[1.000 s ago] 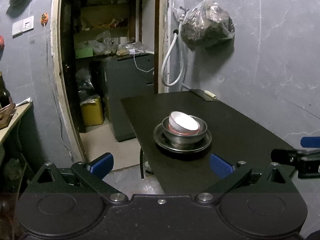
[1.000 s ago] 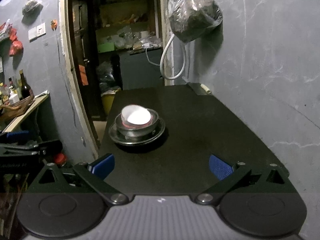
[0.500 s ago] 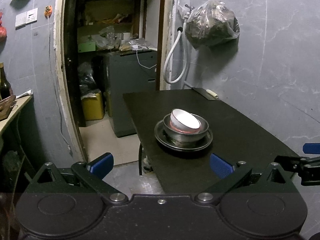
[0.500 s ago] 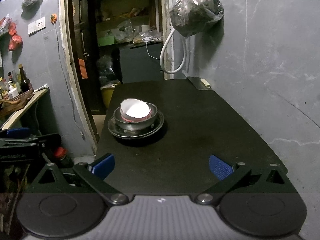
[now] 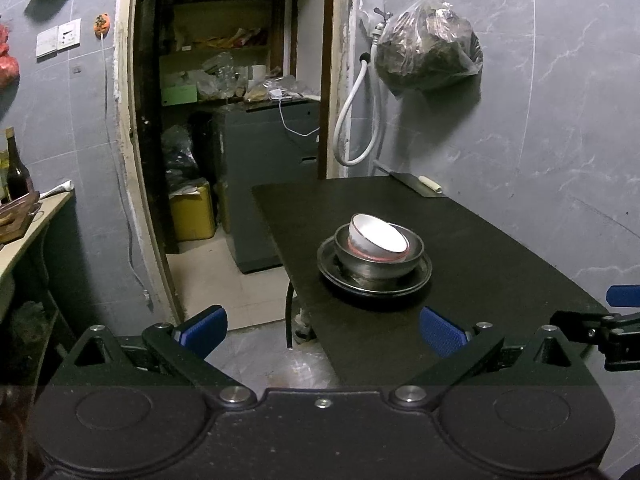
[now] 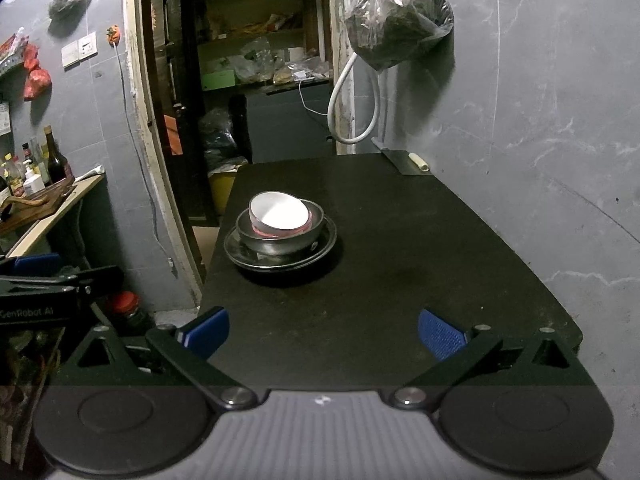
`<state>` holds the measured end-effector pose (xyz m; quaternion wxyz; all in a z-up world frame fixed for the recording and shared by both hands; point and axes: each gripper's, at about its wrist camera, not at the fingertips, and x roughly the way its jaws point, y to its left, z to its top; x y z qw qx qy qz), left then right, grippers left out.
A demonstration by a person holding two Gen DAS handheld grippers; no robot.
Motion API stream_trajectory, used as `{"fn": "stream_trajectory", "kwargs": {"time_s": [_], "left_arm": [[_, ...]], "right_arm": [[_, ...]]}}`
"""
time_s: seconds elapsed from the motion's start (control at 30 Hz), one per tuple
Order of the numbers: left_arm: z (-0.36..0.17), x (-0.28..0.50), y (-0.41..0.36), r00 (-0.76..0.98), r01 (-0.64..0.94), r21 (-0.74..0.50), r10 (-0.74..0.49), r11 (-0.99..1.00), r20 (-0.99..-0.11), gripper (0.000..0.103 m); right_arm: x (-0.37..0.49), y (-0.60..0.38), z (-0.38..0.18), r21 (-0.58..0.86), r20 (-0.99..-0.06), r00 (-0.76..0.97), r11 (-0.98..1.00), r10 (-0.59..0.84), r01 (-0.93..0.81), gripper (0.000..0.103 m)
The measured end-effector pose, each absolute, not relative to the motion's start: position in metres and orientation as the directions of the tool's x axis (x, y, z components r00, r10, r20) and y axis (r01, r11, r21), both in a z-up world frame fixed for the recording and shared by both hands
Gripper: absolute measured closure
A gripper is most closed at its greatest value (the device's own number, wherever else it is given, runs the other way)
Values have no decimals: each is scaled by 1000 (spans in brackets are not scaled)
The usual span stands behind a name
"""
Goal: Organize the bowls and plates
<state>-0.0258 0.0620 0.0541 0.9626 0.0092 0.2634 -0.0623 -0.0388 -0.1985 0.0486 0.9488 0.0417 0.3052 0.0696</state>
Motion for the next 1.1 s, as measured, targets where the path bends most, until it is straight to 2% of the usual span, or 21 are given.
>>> {"fn": "stream_trajectory", "kwargs": {"time_s": [1.1], "left_arm": [[52,-22,64,848,122,-14,-112,992,-518,1]], "right_arm": [[-34,-197,47,123,-586,795,987,159,-107,0]]}}
